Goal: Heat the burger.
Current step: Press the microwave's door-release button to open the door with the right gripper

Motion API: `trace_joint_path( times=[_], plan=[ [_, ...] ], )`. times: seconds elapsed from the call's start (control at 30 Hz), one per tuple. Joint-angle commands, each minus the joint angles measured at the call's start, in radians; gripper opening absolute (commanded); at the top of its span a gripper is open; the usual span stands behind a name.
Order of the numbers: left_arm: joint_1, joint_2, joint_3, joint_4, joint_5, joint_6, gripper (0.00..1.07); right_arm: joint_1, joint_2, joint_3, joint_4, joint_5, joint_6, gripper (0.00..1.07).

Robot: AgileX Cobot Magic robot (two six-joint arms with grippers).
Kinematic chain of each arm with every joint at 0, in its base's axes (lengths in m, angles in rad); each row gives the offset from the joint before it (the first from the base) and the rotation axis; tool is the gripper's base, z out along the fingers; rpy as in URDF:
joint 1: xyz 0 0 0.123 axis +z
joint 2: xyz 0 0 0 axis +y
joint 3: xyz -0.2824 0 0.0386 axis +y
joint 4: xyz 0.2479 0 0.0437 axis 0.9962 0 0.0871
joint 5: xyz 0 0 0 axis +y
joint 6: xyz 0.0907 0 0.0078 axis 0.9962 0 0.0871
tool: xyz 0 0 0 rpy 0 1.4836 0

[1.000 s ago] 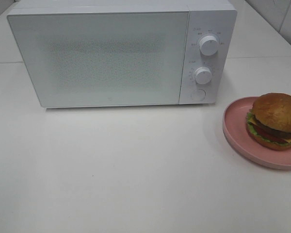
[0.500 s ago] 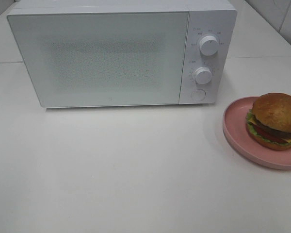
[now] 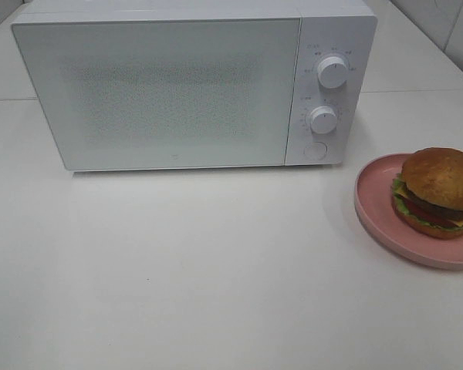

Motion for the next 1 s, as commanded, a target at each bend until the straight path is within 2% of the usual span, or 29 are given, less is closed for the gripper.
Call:
trace_joint_path(
  times=[0.03,1.0],
  plan=[
    [-0.001,-0.020,-0.001,0.000,-0.011,-0.001,0.00,-0.001,-0.018,0.000,-0.005,-0.011,-0.001,0.58],
    [-0.001,-0.020,-0.001,0.000,-0.011,-0.001,0.00,-0.001,-0.018,0.000,-0.006,-0.012,-0.001,0.58]
  ],
)
